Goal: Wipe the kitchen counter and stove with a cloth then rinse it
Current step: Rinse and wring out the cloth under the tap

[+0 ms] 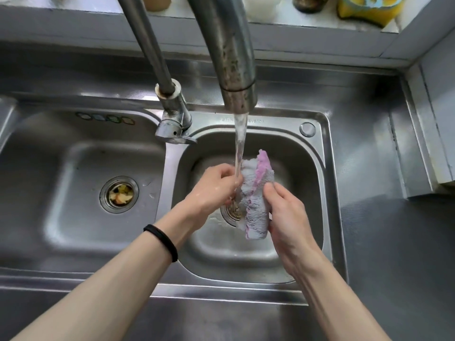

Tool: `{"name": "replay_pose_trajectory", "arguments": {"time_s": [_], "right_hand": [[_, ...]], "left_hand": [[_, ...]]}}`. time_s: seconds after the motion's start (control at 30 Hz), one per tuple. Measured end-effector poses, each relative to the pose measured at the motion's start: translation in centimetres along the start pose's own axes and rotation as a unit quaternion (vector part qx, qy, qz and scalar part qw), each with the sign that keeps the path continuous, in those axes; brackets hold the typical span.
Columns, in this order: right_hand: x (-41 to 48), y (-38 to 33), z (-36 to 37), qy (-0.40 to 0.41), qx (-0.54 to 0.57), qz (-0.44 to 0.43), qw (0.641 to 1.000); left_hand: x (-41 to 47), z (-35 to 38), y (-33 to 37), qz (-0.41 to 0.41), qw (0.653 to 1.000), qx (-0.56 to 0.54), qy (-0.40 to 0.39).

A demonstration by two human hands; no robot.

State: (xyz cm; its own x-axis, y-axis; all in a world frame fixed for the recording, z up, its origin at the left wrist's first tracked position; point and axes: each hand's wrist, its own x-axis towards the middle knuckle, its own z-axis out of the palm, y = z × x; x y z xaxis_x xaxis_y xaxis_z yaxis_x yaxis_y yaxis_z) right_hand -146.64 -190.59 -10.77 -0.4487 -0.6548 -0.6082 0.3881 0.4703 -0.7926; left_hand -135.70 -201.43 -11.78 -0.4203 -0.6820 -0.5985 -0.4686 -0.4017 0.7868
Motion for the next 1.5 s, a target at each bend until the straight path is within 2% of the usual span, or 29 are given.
{"name": "replay_pose_trajectory", "arguments": {"time_s": [0.13, 0.3, 0.43, 0.57, 0.8, 0.87, 1.0, 1.1, 1.3, 1.5], "right_hand": [[0.3, 0.1, 0.6, 0.011, -0.121, -0.061, 0.991], [0.3, -0.1, 0.8, -0.02, -0.193, -0.108, 0.975], [-0.1, -0.4, 0.7, -0.015, -0.185, -0.107, 0.977], [-0.1, -0.3, 0.6, 0.038, -0.177, -0.087, 0.98], [-0.5, -0.6, 1.3, 0.029, -0.167, -0.112, 0.979], [-0.4, -0.7, 1.8, 0.047, -0.189, -0.126, 0.973], [-0.1, -0.7, 2.0, 0.086, -0.227, -0.144, 0.959], [-0.3, -0.9, 1.2, 0.106, -0.218, -0.17, 0.955], [-1.4, -1.0, -2.0, 0.115, -0.123, -0.2, 0.965], [-2.8, -1.2, -6.5, 0.181, -0.048, -0.202, 0.961]], "left_hand": [[-0.2, -0.5, -0.2, -0.032, 0.995, -0.093, -0.016], [-0.6, -0.9, 0.1, -0.049, 0.983, -0.171, -0.041], [-0.7, -0.9, 0.0, -0.013, 0.994, -0.109, 0.001], [-0.8, -1.0, -0.6, 0.033, 0.997, -0.047, 0.047], [-1.7, -1.2, -0.6, 0.071, 0.997, -0.033, 0.005], [-2.1, -1.2, -0.6, 0.077, 0.996, -0.036, -0.011], [-2.6, -1.5, -0.6, 0.107, 0.994, 0.025, -0.009], [-3.2, -1.8, -0.5, 0.102, 0.993, 0.047, 0.025], [-3.7, -2.9, 0.0, 0.125, 0.986, 0.004, 0.108], [-3.8, -3.5, 0.5, 0.165, 0.973, -0.013, 0.163]]}}
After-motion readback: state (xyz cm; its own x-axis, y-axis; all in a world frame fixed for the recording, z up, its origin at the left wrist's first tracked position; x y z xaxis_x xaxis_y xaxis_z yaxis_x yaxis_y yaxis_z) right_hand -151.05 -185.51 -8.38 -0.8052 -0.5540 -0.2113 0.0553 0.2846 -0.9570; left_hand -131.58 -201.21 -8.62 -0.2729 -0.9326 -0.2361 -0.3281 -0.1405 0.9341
